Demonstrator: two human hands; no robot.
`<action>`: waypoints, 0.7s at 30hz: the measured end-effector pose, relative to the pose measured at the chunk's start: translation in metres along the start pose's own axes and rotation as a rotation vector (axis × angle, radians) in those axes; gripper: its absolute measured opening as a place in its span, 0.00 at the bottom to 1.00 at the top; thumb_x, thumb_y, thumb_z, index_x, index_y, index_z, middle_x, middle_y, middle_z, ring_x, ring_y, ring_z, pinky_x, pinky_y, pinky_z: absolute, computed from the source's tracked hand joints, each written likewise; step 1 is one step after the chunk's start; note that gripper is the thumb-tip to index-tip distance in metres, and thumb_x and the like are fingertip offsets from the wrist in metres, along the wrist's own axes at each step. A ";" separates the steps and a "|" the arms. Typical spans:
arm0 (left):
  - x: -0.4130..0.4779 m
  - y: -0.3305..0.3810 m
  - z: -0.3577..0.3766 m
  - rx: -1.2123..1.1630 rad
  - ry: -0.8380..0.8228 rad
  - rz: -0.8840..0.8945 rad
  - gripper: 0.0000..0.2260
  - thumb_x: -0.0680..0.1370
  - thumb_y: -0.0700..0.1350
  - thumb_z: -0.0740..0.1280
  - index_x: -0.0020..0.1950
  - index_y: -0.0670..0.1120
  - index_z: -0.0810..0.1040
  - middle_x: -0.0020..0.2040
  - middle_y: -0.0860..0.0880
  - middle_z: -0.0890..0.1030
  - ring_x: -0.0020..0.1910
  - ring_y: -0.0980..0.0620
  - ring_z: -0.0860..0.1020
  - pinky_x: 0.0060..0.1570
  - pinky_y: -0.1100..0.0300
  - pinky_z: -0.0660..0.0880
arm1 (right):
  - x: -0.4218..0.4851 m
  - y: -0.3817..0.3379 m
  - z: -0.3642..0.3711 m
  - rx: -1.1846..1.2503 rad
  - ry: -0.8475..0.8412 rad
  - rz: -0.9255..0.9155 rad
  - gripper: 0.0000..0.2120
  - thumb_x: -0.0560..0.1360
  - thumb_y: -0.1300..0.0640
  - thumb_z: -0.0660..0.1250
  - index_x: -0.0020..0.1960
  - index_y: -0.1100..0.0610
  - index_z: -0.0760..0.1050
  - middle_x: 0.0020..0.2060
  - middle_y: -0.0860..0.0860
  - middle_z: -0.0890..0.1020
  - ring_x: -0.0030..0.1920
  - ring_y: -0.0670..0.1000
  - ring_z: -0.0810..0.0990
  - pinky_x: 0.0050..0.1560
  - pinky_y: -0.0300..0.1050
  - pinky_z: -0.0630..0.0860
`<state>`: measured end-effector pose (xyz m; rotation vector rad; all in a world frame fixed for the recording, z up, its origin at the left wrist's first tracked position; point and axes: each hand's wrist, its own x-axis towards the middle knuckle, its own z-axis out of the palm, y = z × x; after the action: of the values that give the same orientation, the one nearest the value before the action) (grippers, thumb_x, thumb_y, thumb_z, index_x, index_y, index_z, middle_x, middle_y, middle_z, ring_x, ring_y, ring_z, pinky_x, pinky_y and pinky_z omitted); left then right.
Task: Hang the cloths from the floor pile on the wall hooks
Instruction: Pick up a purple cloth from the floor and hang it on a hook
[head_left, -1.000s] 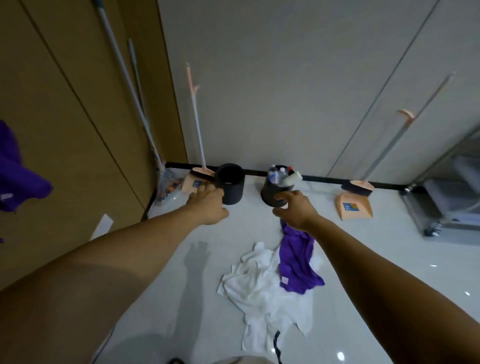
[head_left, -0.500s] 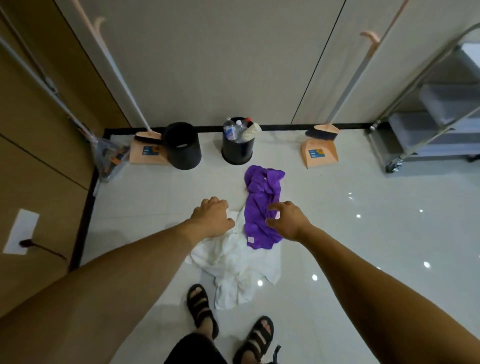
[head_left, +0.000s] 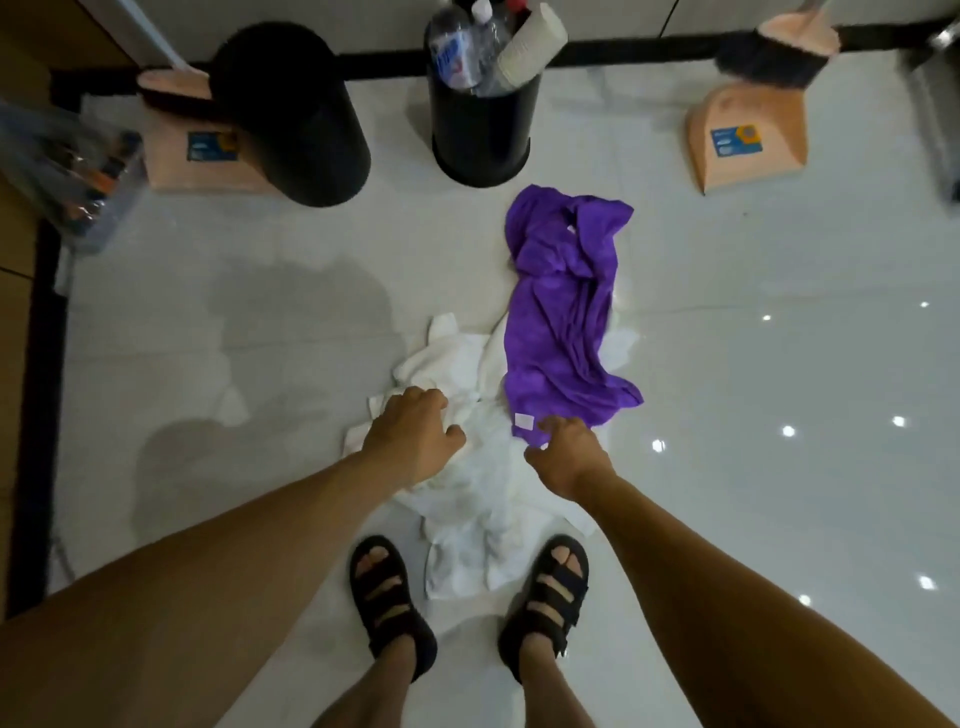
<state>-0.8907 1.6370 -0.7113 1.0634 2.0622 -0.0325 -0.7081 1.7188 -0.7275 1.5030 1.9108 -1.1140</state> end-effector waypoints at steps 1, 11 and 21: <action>0.023 -0.007 0.020 0.003 0.002 -0.005 0.24 0.76 0.54 0.63 0.69 0.47 0.69 0.67 0.45 0.71 0.66 0.44 0.69 0.62 0.52 0.69 | 0.029 0.010 0.016 -0.011 0.004 0.007 0.23 0.77 0.52 0.63 0.71 0.55 0.67 0.67 0.57 0.71 0.67 0.57 0.69 0.65 0.47 0.67; 0.143 -0.061 0.147 -0.033 0.085 0.083 0.22 0.77 0.53 0.63 0.69 0.48 0.68 0.66 0.47 0.70 0.65 0.46 0.67 0.59 0.55 0.67 | 0.222 0.079 0.131 -0.182 0.079 0.131 0.28 0.80 0.44 0.58 0.75 0.56 0.59 0.70 0.58 0.62 0.69 0.62 0.62 0.65 0.55 0.66; 0.069 -0.042 0.081 -0.087 -0.071 -0.007 0.29 0.76 0.54 0.65 0.74 0.47 0.62 0.71 0.48 0.66 0.69 0.48 0.65 0.65 0.55 0.66 | 0.111 0.041 0.049 0.806 0.475 0.044 0.12 0.70 0.54 0.63 0.33 0.56 0.62 0.26 0.44 0.68 0.31 0.48 0.66 0.33 0.45 0.66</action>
<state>-0.8906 1.6274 -0.8258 0.9878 1.9853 0.0157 -0.7078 1.7456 -0.8529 2.3974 1.7640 -1.7550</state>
